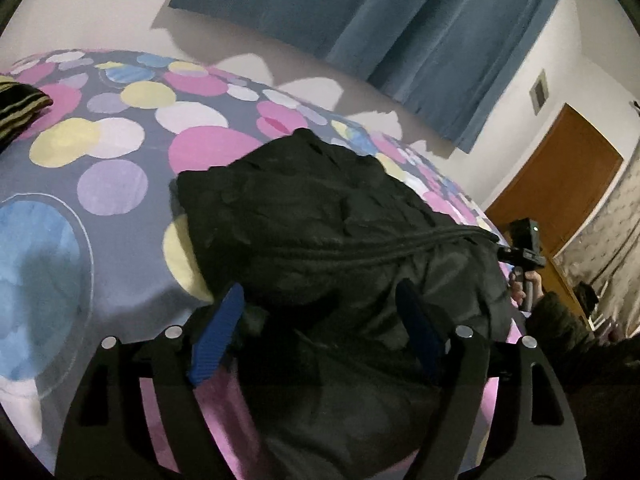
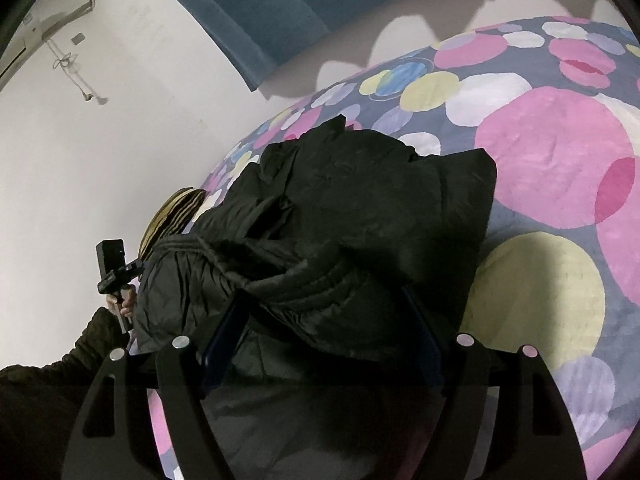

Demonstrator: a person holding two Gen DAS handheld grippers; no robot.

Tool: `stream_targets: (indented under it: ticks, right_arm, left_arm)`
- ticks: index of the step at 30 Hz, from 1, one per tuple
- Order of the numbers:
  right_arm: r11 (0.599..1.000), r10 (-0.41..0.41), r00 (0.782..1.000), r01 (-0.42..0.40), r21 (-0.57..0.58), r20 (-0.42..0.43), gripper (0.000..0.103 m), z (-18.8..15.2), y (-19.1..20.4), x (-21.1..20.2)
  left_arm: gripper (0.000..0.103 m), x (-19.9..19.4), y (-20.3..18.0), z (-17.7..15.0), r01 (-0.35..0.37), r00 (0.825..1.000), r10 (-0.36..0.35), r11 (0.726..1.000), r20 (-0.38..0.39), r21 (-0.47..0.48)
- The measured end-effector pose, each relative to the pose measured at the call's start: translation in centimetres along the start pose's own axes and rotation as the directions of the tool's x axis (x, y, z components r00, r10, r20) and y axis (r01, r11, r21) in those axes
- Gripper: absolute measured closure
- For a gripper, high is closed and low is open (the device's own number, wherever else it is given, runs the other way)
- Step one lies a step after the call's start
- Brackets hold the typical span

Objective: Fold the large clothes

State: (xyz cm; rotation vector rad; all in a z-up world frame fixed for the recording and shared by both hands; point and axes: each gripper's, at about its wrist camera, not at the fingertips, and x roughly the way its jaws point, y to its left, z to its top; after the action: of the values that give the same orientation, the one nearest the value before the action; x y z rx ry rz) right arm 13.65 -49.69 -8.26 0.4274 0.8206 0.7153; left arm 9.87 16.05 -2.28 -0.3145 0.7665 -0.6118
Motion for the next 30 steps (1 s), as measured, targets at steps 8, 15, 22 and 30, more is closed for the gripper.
stream_targets:
  ticks: [8, 15, 22, 30]
  right_arm:
    - [1.000, -0.007, 1.000, 0.007, -0.009, 0.003, 0.029, 0.1, 0.2, 0.2]
    - [0.993, -0.115, 0.993, 0.115, -0.038, 0.007, 0.071, -0.4, 0.9, 0.4]
    - [0.986, -0.154, 0.986, 0.157, -0.056, 0.064, 0.087, -1.1, 2.7, -1.4]
    - [0.978, -0.185, 0.971, 0.197, -0.071, 0.153, 0.092, 0.6, 5.1, -3.5]
  left_arm:
    - [0.024, 2.6, 0.8, 0.6, 0.071, 0.995, -0.073, 0.997, -0.073, -0.031]
    - [0.069, 2.5, -0.8, 0.4, -0.032, 0.998, 0.033, 0.999, -0.060, 0.022]
    - [0.084, 0.4, -3.8, 0.0, -0.105, 0.994, 0.106, 0.992, -0.009, 0.075]
    - [0.087, -1.3, -6.1, 2.1, -0.167, 0.984, 0.161, 0.982, 0.075, 0.084]
